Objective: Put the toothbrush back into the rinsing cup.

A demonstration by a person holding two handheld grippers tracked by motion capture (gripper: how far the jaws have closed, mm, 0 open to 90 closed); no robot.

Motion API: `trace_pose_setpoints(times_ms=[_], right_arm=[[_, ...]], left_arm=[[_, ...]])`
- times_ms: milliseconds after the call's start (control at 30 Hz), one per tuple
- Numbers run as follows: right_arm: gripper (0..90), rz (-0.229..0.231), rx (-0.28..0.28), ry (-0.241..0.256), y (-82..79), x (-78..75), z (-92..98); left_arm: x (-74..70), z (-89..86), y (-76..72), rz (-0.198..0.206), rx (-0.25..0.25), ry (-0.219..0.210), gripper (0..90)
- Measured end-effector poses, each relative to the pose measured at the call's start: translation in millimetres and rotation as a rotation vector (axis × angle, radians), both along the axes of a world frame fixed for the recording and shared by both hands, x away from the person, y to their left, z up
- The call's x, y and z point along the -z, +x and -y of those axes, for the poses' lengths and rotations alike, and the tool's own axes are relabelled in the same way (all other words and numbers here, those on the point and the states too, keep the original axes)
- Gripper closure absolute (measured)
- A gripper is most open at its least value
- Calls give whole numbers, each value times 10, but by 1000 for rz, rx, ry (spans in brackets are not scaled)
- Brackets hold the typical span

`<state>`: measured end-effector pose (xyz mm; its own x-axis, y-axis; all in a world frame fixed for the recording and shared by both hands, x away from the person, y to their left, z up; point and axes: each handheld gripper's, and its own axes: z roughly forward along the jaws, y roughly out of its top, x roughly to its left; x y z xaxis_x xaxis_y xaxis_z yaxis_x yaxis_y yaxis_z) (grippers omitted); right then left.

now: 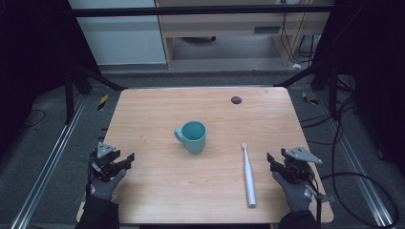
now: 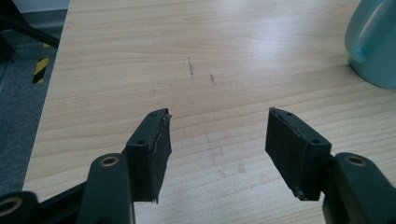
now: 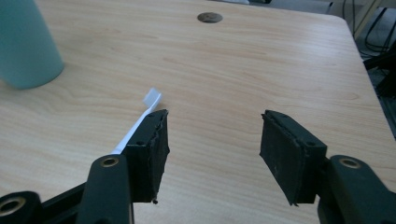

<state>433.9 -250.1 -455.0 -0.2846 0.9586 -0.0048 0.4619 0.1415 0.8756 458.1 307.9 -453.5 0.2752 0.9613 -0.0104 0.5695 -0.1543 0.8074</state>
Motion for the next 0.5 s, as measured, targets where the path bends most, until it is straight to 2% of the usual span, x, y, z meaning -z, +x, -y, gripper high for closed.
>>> trace_pose_setpoints(times_ms=[167,300,500], right_arm=[[446,-24,-39,-5,-61,-6,-44],[483,-50,-72,-15,-93,-22,-84],[610,-99,-138,-19,-169,4,-184]], left_arm=[[23,23,-16,-7,16,17,450],[47,9,1,-12,18,22,457],[90,-7,12,-19,22,16,500]])
